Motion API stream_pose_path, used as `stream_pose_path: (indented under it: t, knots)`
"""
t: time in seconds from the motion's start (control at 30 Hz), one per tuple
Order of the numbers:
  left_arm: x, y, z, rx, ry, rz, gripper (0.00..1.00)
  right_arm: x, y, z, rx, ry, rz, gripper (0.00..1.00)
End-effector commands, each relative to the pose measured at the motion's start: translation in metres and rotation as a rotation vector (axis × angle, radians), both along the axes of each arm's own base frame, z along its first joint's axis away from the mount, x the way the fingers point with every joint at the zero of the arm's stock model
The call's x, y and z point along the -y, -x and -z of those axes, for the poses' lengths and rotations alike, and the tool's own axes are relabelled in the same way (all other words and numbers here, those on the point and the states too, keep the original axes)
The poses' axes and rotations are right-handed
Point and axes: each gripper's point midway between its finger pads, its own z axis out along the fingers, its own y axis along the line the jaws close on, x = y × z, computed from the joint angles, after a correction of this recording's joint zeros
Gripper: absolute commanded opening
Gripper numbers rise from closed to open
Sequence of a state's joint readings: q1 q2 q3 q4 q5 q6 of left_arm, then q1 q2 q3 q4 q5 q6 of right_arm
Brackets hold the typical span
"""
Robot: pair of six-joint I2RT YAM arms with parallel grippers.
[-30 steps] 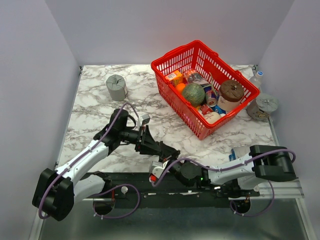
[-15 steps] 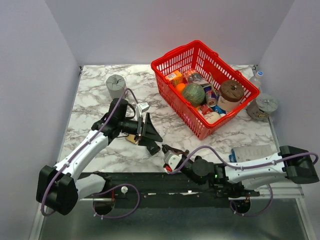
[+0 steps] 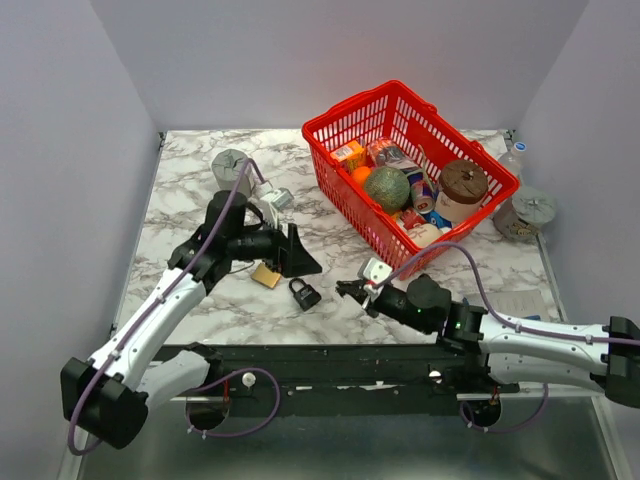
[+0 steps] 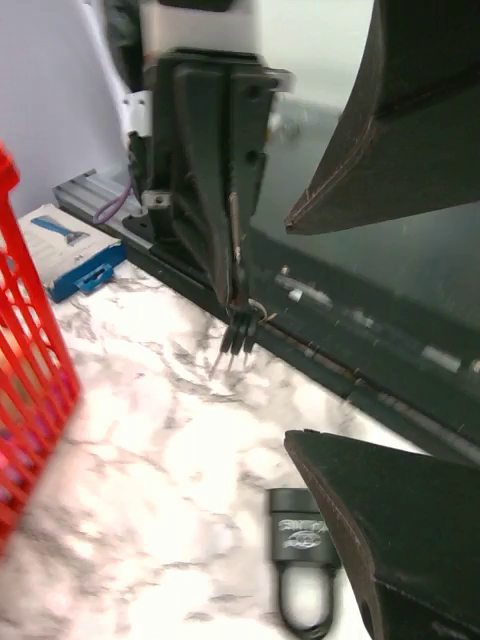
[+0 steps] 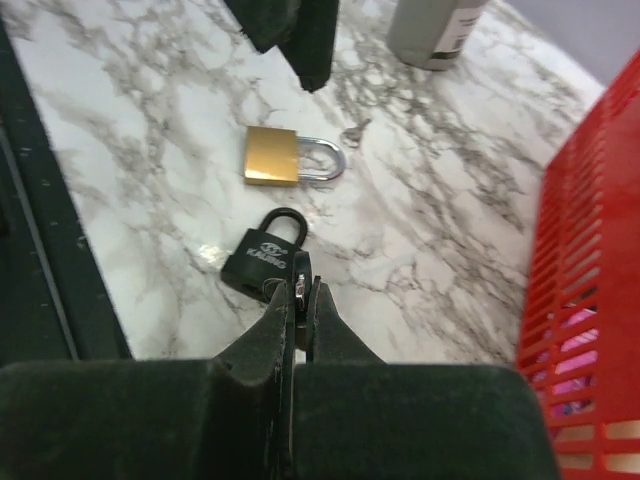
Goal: Unlock with the key
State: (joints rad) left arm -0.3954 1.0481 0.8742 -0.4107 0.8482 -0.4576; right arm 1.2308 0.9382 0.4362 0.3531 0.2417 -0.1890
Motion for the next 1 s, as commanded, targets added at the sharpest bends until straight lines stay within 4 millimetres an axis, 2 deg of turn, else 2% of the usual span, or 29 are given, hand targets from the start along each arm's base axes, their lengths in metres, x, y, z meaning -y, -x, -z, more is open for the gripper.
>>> stream_pose_path:
  t: [0.0,0.03,0.07,0.13,0.2,0.37,0.5,0.63,0.97]
  knots:
    - [0.024,0.006,-0.028,0.435,0.017,0.12,0.85,-0.014,0.034,-0.005,-0.221,-0.04,-0.243,0.01]
    - [0.033,0.016,-0.031,0.479,0.034,0.173,0.85,-0.012,0.03,-0.005,-0.241,-0.039,-0.239,0.01]
    - [0.037,0.019,-0.032,0.502,0.045,0.194,0.84,-0.013,0.037,-0.004,-0.277,-0.029,-0.29,0.01]
    - [0.044,0.021,-0.034,0.546,0.062,0.229,0.82,-0.014,0.036,-0.006,-0.313,-0.027,-0.316,0.01]
    - [0.051,0.023,-0.031,0.54,0.066,0.267,0.8,-0.015,0.046,-0.004,-0.385,-0.029,-0.376,0.01]
    - [0.062,0.028,-0.011,0.503,0.046,0.335,0.74,-0.016,0.048,-0.003,-0.458,-0.033,-0.436,0.01]
    - [0.064,0.028,0.004,0.472,0.013,0.338,0.67,-0.016,0.05,-0.002,-0.498,-0.026,-0.471,0.01]
    - [0.066,0.03,0.011,0.45,0.001,0.352,0.62,-0.016,0.047,0.001,-0.512,-0.021,-0.469,0.01]
    - [0.067,0.038,0.015,0.429,0.003,0.373,0.65,-0.016,0.039,0.004,-0.536,-0.021,-0.445,0.01]
